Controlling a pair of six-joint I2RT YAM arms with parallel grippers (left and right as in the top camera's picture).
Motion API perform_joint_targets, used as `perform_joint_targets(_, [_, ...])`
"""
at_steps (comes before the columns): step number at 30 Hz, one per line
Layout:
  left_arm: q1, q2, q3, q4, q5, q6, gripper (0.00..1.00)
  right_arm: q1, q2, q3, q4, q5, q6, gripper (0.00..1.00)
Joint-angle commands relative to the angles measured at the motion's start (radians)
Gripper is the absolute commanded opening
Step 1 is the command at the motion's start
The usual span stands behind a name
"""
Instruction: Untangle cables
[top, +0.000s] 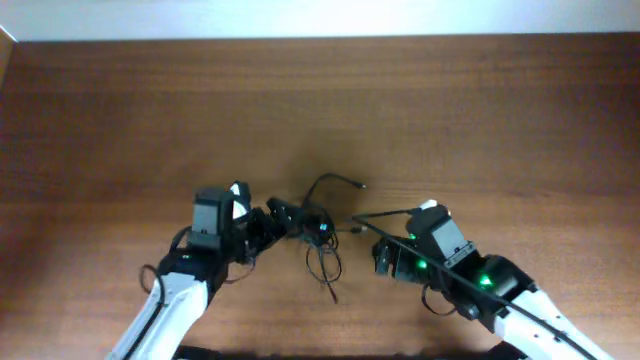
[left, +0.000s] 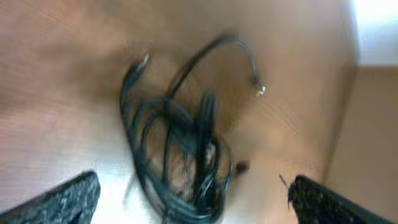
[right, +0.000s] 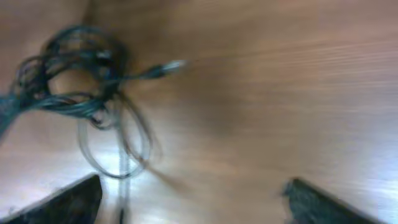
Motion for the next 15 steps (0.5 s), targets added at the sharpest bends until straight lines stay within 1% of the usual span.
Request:
perform_joint_targets(1, [-0.031,-0.126,0.185,-0.309,-0.042,0.149,0.99,0.003,-0.040,0.096,-0.055,0.170,-0.014,0.99])
perform_joint_targets(2, [-0.061,-0.132,0.203,-0.348,-0.042,0.148,0.99,0.003,-0.048,0.099,-0.055,0.169,-0.014,0.99])
perform_joint_targets(4, [-0.145,-0.118,0.204,-0.356,-0.056,0.020,0.99,0.003,-0.059,0.099,-0.055,0.160,-0.014,0.99])
perform_joint_targets(5, [-0.201,-0.092,0.204,-0.357,-0.124,-0.072,0.89,0.003,-0.059,0.099,-0.056,0.134,-0.014,0.99])
perform_joint_targets(6, [-0.245,-0.060,0.204,-0.358,-0.178,-0.132,0.88,0.003,-0.059,0.099,-0.066,0.119,-0.014,0.99])
perform_joint_targets(7, [-0.307,0.012,0.204,-0.361,-0.248,-0.208,0.88,0.003,-0.059,0.099,-0.090,0.121,-0.014,0.99])
perform_joint_targets(8, [-0.328,0.061,0.204,-0.362,-0.290,-0.245,0.86,0.003,-0.059,0.098,-0.110,0.120,-0.014,0.99])
perform_joint_targets(9, [-0.332,0.108,0.204,-0.360,-0.299,-0.299,0.84,0.003,-0.059,0.098,-0.131,0.121,-0.014,0.99])
perform_joint_targets(10, [-0.329,0.150,0.204,-0.356,-0.325,-0.337,0.77,0.003,-0.058,0.098,-0.142,0.121,-0.014,0.99])
perform_joint_targets(11, [-0.329,0.183,0.204,-0.344,-0.381,-0.368,0.68,0.003,-0.058,0.098,-0.147,0.121,-0.014,0.98])
perform_joint_targets(12, [-0.329,0.211,0.204,-0.317,-0.430,-0.395,0.51,0.003,-0.058,0.098,-0.148,0.121,-0.014,0.99])
perform_joint_targets(13, [-0.329,0.212,0.204,-0.258,-0.447,-0.401,0.29,0.003,-0.056,0.098,-0.148,0.120,-0.014,0.99])
perform_joint_targets(14, [-0.329,0.208,0.204,-0.222,-0.447,-0.401,0.12,0.003,-0.052,0.098,-0.148,0.119,-0.014,0.98])
perform_joint_targets(15, [-0.329,0.206,0.204,-0.177,-0.449,-0.401,0.03,0.003,-0.047,0.098,-0.147,0.116,-0.014,0.99])
